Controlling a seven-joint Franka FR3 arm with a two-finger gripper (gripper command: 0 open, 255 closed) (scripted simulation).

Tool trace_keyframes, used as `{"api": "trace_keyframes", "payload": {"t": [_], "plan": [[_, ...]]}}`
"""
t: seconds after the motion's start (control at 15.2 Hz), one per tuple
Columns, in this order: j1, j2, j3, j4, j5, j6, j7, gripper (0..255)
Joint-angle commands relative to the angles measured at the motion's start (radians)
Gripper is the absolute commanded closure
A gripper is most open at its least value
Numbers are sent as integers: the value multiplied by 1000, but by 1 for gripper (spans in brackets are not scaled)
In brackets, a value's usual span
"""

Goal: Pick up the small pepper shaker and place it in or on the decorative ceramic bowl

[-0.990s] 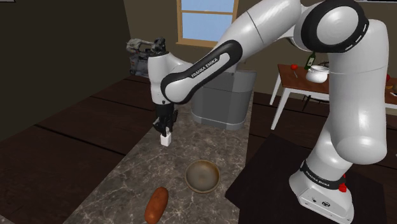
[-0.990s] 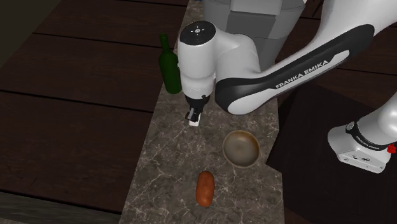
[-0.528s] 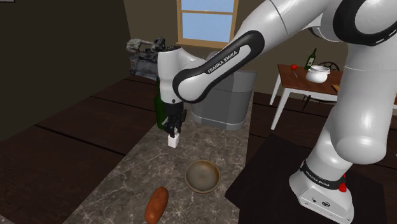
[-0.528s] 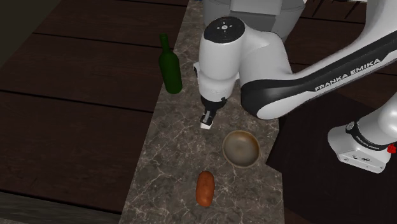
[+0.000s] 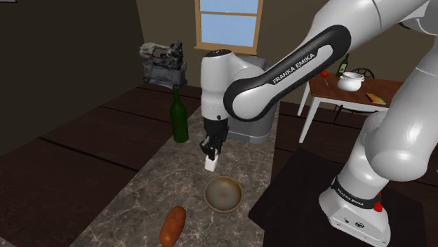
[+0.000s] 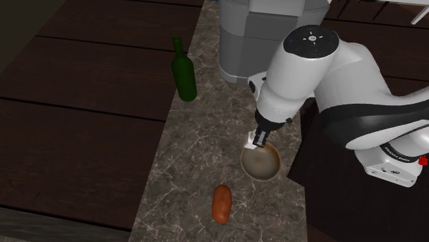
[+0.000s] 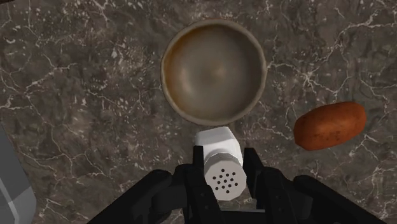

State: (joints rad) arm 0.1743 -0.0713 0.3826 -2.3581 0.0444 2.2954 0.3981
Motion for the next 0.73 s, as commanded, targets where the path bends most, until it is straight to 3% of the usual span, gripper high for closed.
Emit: {"api": "trace_keyframes", "payload": {"t": [0.0, 0.13, 0.66], "plan": [[16, -86, 8, -67, 43, -14, -6, 255], [41, -184, 14, -144, 91, -29, -11, 255], [36, -102, 28, -190, 66, 95, 10, 255]]}}
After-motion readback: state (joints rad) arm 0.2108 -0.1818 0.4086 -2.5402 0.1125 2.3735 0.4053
